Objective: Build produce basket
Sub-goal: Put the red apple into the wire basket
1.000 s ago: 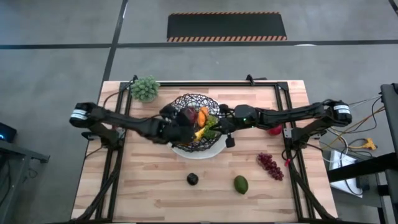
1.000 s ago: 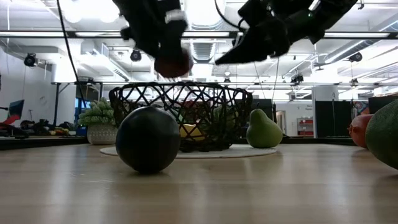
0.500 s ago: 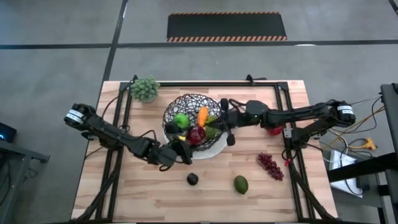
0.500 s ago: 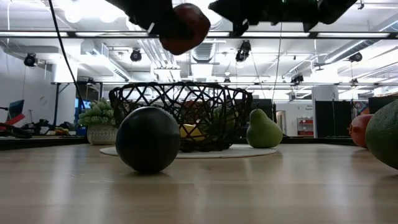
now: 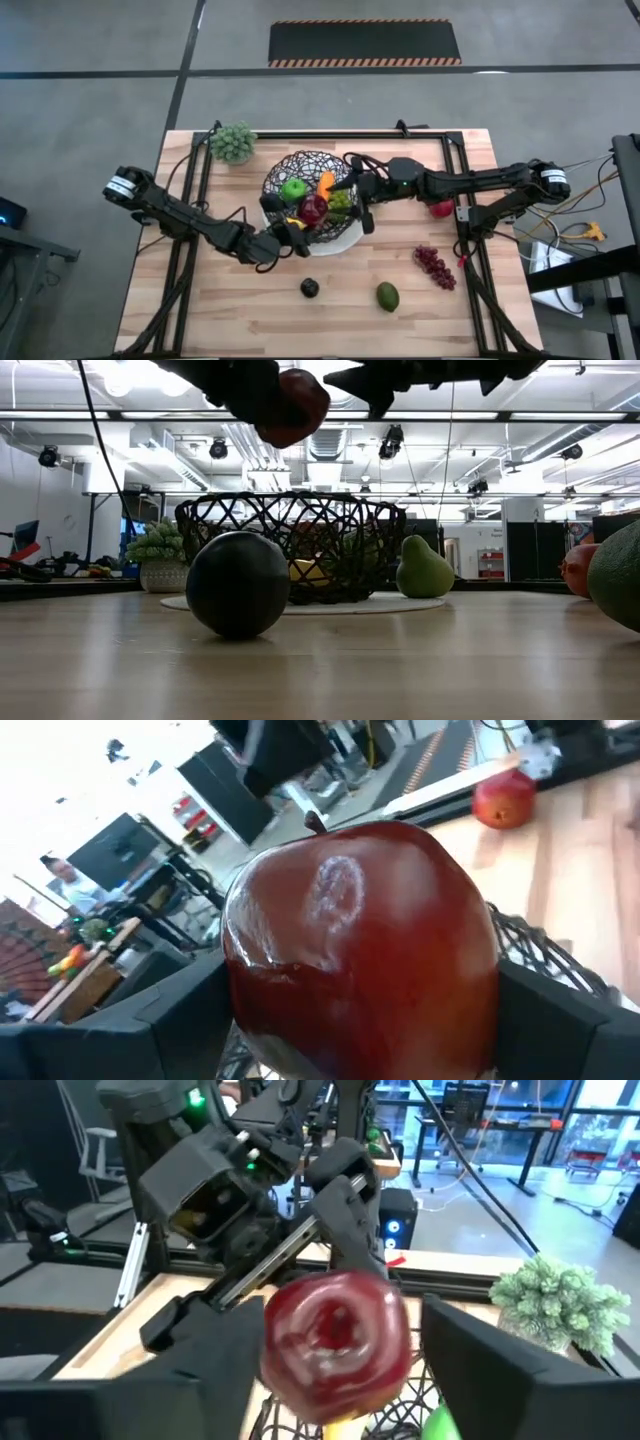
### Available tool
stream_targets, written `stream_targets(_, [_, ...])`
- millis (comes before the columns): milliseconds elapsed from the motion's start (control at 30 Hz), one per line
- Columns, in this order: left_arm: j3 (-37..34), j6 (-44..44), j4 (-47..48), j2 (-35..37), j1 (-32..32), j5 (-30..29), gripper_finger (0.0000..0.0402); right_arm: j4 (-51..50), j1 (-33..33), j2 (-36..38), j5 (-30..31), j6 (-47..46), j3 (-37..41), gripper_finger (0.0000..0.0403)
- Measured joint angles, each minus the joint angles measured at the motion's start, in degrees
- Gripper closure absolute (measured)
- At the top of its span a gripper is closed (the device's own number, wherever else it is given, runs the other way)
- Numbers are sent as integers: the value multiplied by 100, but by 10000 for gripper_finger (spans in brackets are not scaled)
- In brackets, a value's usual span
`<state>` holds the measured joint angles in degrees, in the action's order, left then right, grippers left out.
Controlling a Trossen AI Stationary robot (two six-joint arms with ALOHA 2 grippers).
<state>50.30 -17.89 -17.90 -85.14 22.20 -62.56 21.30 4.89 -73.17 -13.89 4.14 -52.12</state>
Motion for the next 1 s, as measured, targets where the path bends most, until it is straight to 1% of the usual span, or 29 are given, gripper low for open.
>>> stream_targets(167, [40, -225, -312, 0, 0, -54, 72, 9, 0, -17, 41, -27, 0, 60])
stream_targets(267, [39, -463, -722, 0, -11, -58, 72, 127, -1, -149, 42, -145, -9, 32])
stream_targets(400, [15, -806, -1193, 0, -9, -18, 72, 392, -13, -308, 29, -190, -7, 25])
stream_targets(600, [59, -800, -1216, 0, -69, 30, 72, 819, -60, -356, -110, -198, -7, 24])
stream_targets(767, [35, -800, -1535, 0, -74, 163, 65, 1081, -76, -365, -111, -313, -7, 24])
stream_targets(1000, [46, -804, -1816, 0, -120, 407, 54, 1613, -90, -682, -107, -568, -2, 24])
